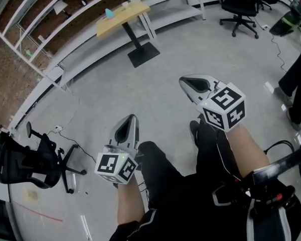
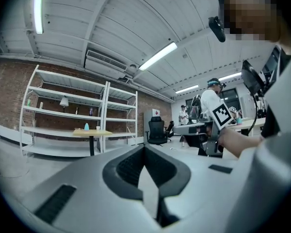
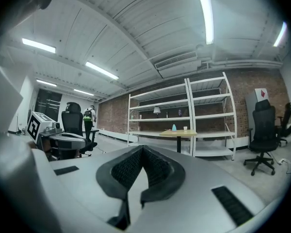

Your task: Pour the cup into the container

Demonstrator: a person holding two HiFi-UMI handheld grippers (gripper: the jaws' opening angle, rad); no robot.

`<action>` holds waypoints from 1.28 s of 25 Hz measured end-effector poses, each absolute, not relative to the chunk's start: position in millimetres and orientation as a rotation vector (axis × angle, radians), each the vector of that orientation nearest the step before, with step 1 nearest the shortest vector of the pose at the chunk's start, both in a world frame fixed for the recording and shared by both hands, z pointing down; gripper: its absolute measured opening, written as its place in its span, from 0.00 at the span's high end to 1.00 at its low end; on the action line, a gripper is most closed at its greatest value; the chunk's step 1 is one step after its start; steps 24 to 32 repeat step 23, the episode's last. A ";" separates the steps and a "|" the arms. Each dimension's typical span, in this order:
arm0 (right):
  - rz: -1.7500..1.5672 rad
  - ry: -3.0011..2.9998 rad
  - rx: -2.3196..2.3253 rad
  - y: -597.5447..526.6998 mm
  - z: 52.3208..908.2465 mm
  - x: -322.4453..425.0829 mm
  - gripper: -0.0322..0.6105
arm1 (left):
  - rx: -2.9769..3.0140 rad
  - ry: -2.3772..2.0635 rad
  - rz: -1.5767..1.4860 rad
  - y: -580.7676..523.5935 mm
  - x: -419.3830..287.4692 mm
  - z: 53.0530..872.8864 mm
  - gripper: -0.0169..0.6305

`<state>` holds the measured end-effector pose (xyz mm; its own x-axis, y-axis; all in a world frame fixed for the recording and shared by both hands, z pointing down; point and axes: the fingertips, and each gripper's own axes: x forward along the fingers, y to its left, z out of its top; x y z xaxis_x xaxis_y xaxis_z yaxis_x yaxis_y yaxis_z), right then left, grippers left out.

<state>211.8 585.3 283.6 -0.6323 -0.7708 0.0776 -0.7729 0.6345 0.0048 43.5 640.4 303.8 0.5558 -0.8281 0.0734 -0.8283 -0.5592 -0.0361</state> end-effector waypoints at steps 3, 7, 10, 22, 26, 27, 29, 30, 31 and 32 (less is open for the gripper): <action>0.048 -2.776 1.308 584.5 284.0 206.5 0.95 | 2.761 -1.479 0.123 639.3 37.2 304.4 0.97; 0.036 -2.766 1.298 583.7 284.1 202.7 0.95 | 2.757 -1.485 0.110 636.9 34.4 302.9 0.97; 0.031 -2.763 1.302 582.2 285.4 205.1 0.95 | 2.756 -1.477 0.112 634.2 36.8 306.2 0.97; 0.040 -2.752 1.319 580.8 293.8 208.5 0.95 | 2.751 -1.477 0.102 631.3 36.1 315.7 0.97; 0.042 -2.750 1.323 581.0 294.2 208.7 0.95 | 2.751 -1.476 0.101 631.5 35.5 316.4 0.97; 0.042 -2.750 1.323 581.0 294.2 208.7 0.95 | 2.751 -1.476 0.101 631.5 35.5 316.4 0.97; 0.042 -2.750 1.323 581.0 294.2 208.7 0.95 | 2.751 -1.476 0.101 631.5 35.5 316.4 0.97; 0.042 -2.750 1.323 581.0 294.2 208.7 0.95 | 2.751 -1.476 0.101 631.5 35.5 316.4 0.97; 0.042 -2.750 1.323 581.0 294.2 208.7 0.95 | 2.751 -1.476 0.101 631.5 35.5 316.4 0.97; 0.042 -2.750 1.323 581.0 294.2 208.7 0.95 | 2.751 -1.476 0.101 631.5 35.5 316.4 0.97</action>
